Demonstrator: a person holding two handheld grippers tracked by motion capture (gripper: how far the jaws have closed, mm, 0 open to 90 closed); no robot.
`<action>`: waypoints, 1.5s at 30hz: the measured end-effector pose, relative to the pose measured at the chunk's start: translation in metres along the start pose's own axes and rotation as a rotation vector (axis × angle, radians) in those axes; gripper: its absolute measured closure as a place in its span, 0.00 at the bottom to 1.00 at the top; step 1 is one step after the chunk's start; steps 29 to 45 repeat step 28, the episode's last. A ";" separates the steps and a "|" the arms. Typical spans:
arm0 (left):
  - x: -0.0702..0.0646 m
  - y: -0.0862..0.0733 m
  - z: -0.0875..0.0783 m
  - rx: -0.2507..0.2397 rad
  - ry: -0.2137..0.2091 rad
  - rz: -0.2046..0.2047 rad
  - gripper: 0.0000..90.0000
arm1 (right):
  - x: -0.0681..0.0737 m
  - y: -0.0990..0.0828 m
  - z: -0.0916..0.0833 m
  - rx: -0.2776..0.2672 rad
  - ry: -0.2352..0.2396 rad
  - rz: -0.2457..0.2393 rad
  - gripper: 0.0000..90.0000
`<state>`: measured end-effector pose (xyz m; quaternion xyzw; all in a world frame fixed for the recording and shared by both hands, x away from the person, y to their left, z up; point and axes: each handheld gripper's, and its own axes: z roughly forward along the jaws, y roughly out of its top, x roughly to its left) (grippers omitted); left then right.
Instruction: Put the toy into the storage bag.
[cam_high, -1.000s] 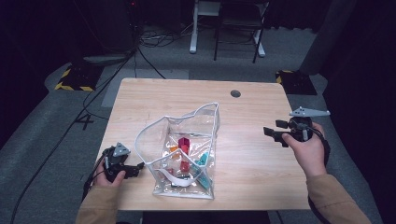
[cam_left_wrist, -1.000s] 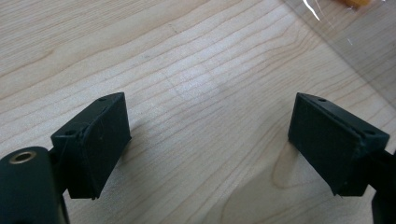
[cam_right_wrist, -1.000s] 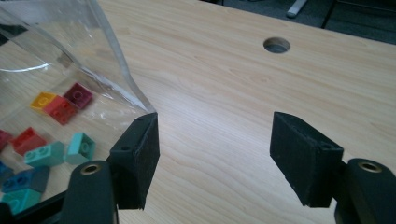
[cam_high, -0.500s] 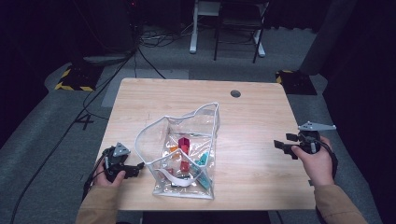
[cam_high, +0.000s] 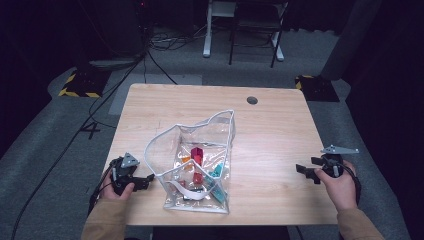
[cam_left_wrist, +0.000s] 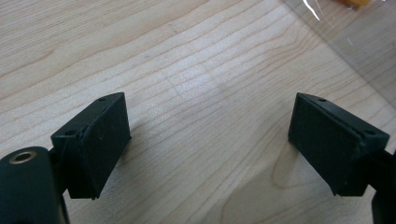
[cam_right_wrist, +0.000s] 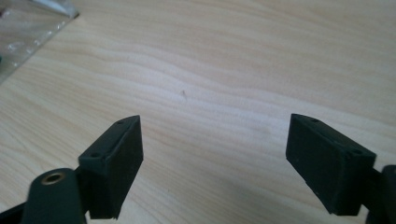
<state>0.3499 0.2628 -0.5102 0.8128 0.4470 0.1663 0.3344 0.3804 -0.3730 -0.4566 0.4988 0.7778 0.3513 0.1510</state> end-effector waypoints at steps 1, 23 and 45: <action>0.000 0.000 0.000 0.000 0.000 0.000 0.14 | 0.000 -0.002 0.001 0.004 -0.002 0.004 0.20; 0.000 0.000 0.000 0.000 0.000 0.000 0.15 | 0.012 -0.048 0.025 -0.052 -0.121 -0.068 0.13; 0.000 0.000 0.000 0.001 0.003 0.000 0.14 | 0.013 -0.047 0.026 -0.048 -0.113 -0.076 0.10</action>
